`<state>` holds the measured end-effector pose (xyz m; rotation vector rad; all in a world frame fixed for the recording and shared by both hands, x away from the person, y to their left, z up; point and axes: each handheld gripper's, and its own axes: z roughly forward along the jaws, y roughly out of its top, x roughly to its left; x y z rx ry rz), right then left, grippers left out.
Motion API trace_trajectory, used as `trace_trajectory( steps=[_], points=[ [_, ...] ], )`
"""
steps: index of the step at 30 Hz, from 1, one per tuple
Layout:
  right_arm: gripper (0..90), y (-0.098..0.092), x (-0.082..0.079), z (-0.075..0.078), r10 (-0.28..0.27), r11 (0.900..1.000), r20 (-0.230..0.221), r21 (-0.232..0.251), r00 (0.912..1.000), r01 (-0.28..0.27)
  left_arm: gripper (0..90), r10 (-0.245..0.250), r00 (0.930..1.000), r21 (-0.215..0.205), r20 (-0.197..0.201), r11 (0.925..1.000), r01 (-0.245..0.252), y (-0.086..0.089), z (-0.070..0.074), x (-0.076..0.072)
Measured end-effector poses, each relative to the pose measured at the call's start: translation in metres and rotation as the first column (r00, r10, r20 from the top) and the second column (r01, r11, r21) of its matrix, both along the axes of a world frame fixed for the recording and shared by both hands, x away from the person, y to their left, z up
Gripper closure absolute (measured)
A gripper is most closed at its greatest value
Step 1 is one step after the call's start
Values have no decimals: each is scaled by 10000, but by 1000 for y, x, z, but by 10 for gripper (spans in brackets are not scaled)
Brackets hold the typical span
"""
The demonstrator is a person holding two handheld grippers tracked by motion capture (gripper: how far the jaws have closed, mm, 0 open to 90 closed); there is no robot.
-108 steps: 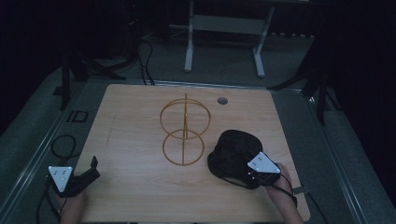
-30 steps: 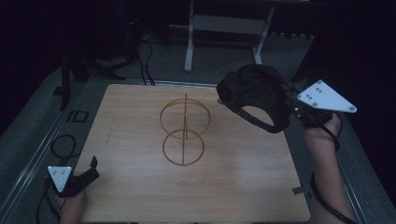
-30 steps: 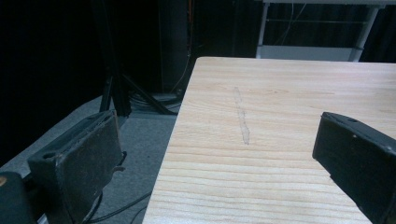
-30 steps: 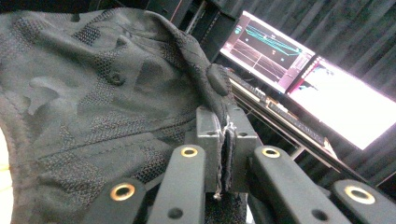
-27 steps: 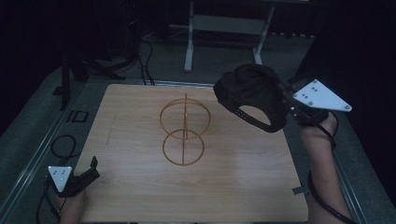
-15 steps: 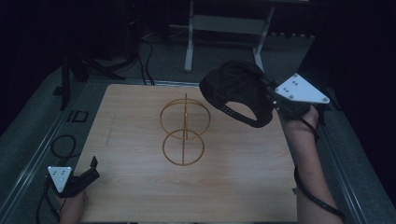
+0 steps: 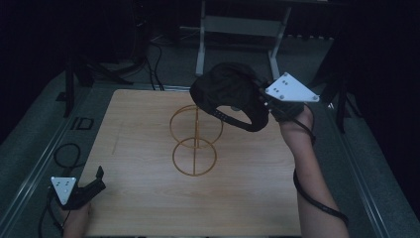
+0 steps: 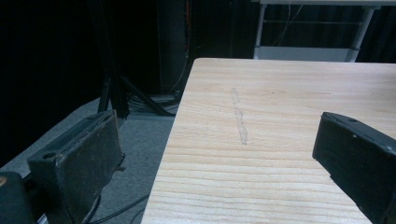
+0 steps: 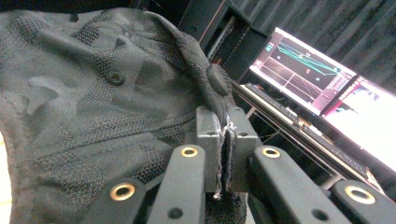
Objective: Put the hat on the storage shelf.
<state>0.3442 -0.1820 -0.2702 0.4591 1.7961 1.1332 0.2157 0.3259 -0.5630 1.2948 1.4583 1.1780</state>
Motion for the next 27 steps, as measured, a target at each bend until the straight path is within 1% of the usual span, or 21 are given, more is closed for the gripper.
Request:
trace_trajectory(
  steps=[2, 3, 9, 12, 14, 15, 19, 21, 22, 26, 27],
  points=[
    [864, 11, 2, -1, 181, 9998, -18, 3, 9998, -181, 18, 4, 10000, -1, 15, 10000, -4, 0, 0, 0],
    [864, 11, 2, -1, 181, 9998, -18, 3, 9998, -181, 18, -8, 10000, 6, 13, 10000, 8, 0, 0, 0],
    [863, 31, 6, -2, 515, 9986, -103, -93, 9986, -516, 18, -16, 10000, 17, 27, 10000, 16, 0, 0, 0],
    [863, 42, 7, -3, 641, 9976, -65, -261, 9979, -643, 18, -29, 10000, 31, 43, 10000, 28, 0, 0, 0],
    [864, 46, 7, -4, 676, 9972, -68, -304, 9977, -677, 18, -30, 10000, 40, 28, 10000, 30, 0, 0, 0],
    [863, 51, 8, -7, 707, 9966, -105, -406, 9974, -711, 18, -36, 10000, 42, 21, 10000, 35, 0, 0, 0],
    [864, 60, 11, -15, 793, 9943, -267, -689, 9965, -810, 18, -40, 10000, 57, 19, 10000, 40, 0, 0, 0],
    [863, 64, 13, -22, 831, 9935, -406, -751, 9957, -860, 18, -34, 10000, 70, 5, 10000, 34, 0, 0, 0],
    [863, 66, 14, -28, 857, 9927, -543, -798, 9948, -899, 18, -30, 10000, 75, 6, 10000, 30, 0, 0, 0],
    [863, 69, 15, -33, 879, 9921, -609, -848, 9943, -929, 18, -17, 10000, 58, 15, 10000, 17, 0, 0, 0],
    [862, 73, 16, -40, 924, 9914, -794, -859, 9926, -992, 18, -12, 10000, 62, 27, 10000, 12, 0, 0, 0]
  ],
)
